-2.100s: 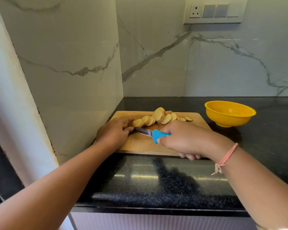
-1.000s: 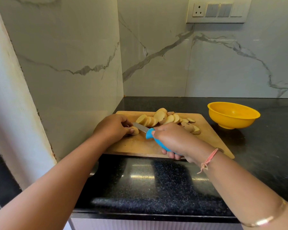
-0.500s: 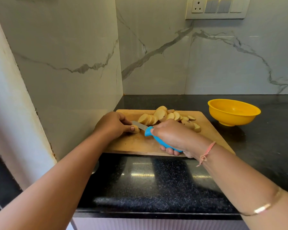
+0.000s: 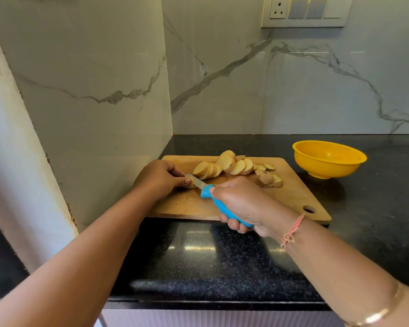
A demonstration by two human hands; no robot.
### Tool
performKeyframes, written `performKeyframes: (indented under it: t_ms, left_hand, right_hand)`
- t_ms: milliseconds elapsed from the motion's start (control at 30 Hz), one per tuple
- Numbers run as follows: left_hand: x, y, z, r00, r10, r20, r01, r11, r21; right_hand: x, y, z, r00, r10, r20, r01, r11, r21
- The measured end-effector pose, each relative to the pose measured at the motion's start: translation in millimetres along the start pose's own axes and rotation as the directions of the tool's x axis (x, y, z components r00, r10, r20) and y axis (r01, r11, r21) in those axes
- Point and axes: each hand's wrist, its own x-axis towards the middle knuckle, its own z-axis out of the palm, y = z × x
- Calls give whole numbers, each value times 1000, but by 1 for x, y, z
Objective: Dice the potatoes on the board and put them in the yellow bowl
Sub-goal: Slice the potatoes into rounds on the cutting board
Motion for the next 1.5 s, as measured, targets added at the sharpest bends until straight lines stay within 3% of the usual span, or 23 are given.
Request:
performKeyframes:
  t_ms: [500,733,933,1167,1500]
  left_hand:
    - [1,-6,0,1000,23,-11,-23,999,40]
    - [-1,-7,2,997,80,10,-80,994,78]
    - [-2,-8,2,997,77,9,-77,996,48]
    - [-6,-2,8,996,87,3,-87,996,-2]
    - [-11,3,11,998,2,-58,-3,1000,-10]
  right_hand:
    - [-15,10,-1,998,-67,-7,67,998,15]
    - [-7,2,-10,999,45,13,-46,996,80]
    - [-19,15,7,998,-60,-5,60,993,103]
    - [-6,5,10,999,-29,-14,31,992,119]
    - [-13,13,15,999,-46,-6,46,986,159]
